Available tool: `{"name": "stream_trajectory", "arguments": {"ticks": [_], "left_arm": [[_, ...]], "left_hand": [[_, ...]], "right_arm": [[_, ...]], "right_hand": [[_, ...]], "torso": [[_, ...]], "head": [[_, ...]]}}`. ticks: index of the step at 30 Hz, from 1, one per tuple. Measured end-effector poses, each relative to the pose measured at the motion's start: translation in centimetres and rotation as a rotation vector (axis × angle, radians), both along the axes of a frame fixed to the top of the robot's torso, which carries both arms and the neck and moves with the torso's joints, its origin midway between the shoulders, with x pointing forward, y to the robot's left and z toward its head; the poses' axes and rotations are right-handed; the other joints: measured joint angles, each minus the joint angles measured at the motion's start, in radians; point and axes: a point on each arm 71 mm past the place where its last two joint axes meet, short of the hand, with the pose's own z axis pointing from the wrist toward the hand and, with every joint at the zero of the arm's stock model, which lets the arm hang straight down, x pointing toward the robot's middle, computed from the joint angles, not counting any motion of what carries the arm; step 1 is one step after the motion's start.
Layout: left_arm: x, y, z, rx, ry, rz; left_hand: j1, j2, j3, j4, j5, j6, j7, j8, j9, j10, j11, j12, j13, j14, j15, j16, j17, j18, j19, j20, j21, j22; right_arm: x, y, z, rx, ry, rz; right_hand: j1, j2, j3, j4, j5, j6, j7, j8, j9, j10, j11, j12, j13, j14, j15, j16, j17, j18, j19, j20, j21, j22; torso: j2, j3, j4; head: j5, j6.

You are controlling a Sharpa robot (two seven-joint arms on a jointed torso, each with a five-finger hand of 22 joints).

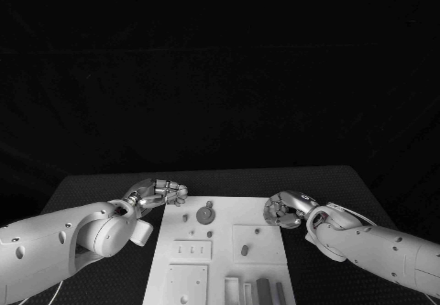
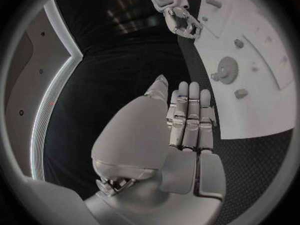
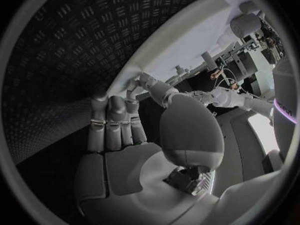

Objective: Assemble the parts on the task board

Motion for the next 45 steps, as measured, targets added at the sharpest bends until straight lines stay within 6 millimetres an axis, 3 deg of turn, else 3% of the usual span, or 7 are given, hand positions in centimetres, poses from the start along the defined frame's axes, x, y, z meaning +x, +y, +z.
{"name": "stream_trajectory", "arguments": {"ticks": [14,18,21,24,29,37,45], "left_arm": [[0.0,0.03,-0.01,0.0,0.001,-0.001],[0.0,0.03,-0.01,0.0,0.001,-0.001],[0.0,0.03,-0.01,0.0,0.001,-0.001],[0.0,0.06,-0.01,0.0,0.001,0.0],[0.0,0.1,-0.01,0.001,0.002,0.001],[0.02,0.14,-0.02,0.001,0.002,0.001],[0.05,0.21,-0.03,0.002,0.003,0.003]], "left_hand": [[0.0,0.0,0.0,0.0,0.0,0.0,0.0,0.0,0.001,0.0,0.0,0.0,0.0,0.0,0.0,0.0,0.0,0.0,0.0,0.0,0.0,0.0],[0.0,0.0,0.0,0.0,0.0,0.0,0.0,0.0,0.001,0.0,0.0,0.0,0.0,0.0,0.0,0.0,0.0,0.0,0.004,0.004,0.0,0.0],[0.0,0.0,0.0,0.0,0.0,0.0,0.0,0.0,0.001,0.0,0.0,0.0,0.0,0.0,0.0,0.0,0.001,0.0,0.004,0.004,0.0,0.0],[0.0,0.0,0.0,0.0,0.0,0.0,0.0,0.0,0.001,0.0,0.0,0.0,0.0,0.0,0.0,0.0,0.001,0.0,0.004,0.004,0.0,0.0],[0.0,0.0,0.0,0.0,0.0,0.0,0.0,0.0,0.001,0.0,0.0,0.0,0.0,0.0,0.0,-0.001,0.001,0.0,0.004,0.004,0.0,0.0],[0.0,0.0,0.0,0.0,0.0,0.0,0.0,0.0,0.001,0.0,0.0,-0.004,0.0,0.003,0.003,-0.004,0.001,0.0,0.004,0.004,0.0,-0.001],[0.0,0.0,0.0,0.0,0.0,0.0,0.0,0.0,0.001,0.0,0.0,-0.004,0.0,0.003,0.003,-0.004,0.002,0.0,0.004,0.004,0.0,-0.001]], "right_arm": [[-0.01,-0.02,-0.01,0.001,0.0,0.0],[-0.01,-0.02,-0.01,0.001,0.001,0.0],[-0.01,-0.03,-0.01,0.001,0.001,0.0],[0.0,-0.06,-0.01,-0.002,0.001,-0.001],[0.02,-0.13,0.02,-0.01,0.001,0.001],[0.01,-0.31,0.09,-0.018,-0.003,0.002],[0.0,-0.41,0.11,-0.021,-0.004,0.002]], "right_hand": [[0.003,0.003,0.0,0.0,0.0,-0.001,0.0,0.002,0.002,0.0,0.0,0.0,-0.001,0.0,0.0,0.0,0.0,0.0,0.0,0.0,0.0,0.0],[0.023,0.023,0.031,0.011,0.0,0.029,-0.029,0.024,0.012,0.009,-0.008,0.0,-0.004,0.0,0.0,0.0,0.0,0.0,0.001,0.002,0.0,0.0],[0.022,0.022,0.033,0.014,0.0,0.032,-0.032,0.026,0.015,0.009,-0.009,0.0,-0.004,0.003,-0.002,0.0,0.0,0.0,0.001,0.002,0.0,0.0],[0.021,0.012,0.033,0.014,0.0,0.028,-0.026,0.024,0.016,0.01,-0.009,0.0,-0.006,0.003,-0.002,0.0,0.0,0.0,0.001,0.002,0.0,0.0],[0.004,-0.009,0.014,-0.002,0.0,0.001,0.003,-0.007,0.008,-0.001,0.001,-0.005,-0.007,-0.006,0.006,-0.006,-0.001,0.0,-0.005,-0.001,0.0,0.0],[0.003,-0.011,-0.014,-0.018,0.0,-0.027,0.005,-0.03,-0.007,-0.018,0.018,-0.005,-0.008,-0.018,0.018,-0.009,-0.002,-0.001,-0.013,0.005,-0.002,0.0],[0.003,-0.011,-0.018,-0.021,0.0,-0.032,0.006,-0.033,-0.013,-0.02,0.02,-0.005,-0.008,-0.021,0.021,-0.009,-0.002,-0.001,-0.013,0.005,-0.002,0.0]], "torso": [[0.0,0.0001,0.0002],[0.0,0.0001,0.0002],[0.0,0.0,0.0004],[0.0,-0.0001,0.0006],[0.0,-0.0002,0.0004],[0.0,0.0004,0.0002],[0.0,0.0007,0.0002]], "head": [[0.0,0.0],[-0.001,0.0],[-0.001,-0.001],[-0.001,-0.001],[-0.002,-0.002],[-0.002,-0.003],[-0.002,-0.003]]}}
